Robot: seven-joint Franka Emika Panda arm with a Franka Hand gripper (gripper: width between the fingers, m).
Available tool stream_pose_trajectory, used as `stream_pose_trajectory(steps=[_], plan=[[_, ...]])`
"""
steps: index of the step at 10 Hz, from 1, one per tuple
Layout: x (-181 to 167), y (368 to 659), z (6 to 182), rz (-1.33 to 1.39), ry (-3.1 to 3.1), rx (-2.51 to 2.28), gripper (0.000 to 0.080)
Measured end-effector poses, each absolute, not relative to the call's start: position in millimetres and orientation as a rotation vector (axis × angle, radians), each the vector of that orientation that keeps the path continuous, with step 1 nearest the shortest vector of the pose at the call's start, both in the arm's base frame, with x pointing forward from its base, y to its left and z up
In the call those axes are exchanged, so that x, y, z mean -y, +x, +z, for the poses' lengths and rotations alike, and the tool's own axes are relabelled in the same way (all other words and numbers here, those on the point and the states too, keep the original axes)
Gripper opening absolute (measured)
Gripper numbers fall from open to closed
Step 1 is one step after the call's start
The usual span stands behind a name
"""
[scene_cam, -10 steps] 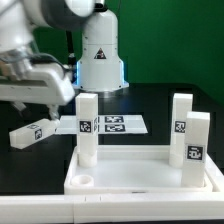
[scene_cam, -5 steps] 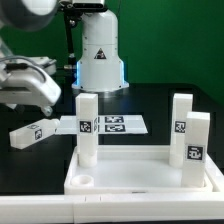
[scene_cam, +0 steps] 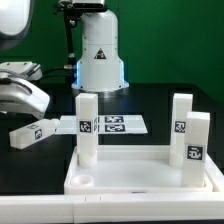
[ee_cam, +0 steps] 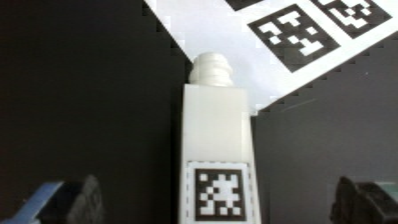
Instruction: Assemble desk
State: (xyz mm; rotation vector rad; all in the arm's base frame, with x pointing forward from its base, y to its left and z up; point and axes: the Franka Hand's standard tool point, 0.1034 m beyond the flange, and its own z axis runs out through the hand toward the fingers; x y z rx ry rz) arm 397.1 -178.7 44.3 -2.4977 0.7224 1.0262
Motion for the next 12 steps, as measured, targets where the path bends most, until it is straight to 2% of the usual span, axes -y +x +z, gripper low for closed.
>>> stream_pose_trajectory(steps=[1,3,5,9,12], plan=[[186,397,38.1,1.044,-2.489,-0.745,0.0649],[193,416,37.9,1.133,-2.438,-0.762,0.0649],[183,429,40.2,1.172,-2.433,-0.802,0.0649],[185,426,37.4,1.178,-2.424,-0.811,0.0649],[185,419,14.4,1.229,-2.395,-0.872,0.0649]])
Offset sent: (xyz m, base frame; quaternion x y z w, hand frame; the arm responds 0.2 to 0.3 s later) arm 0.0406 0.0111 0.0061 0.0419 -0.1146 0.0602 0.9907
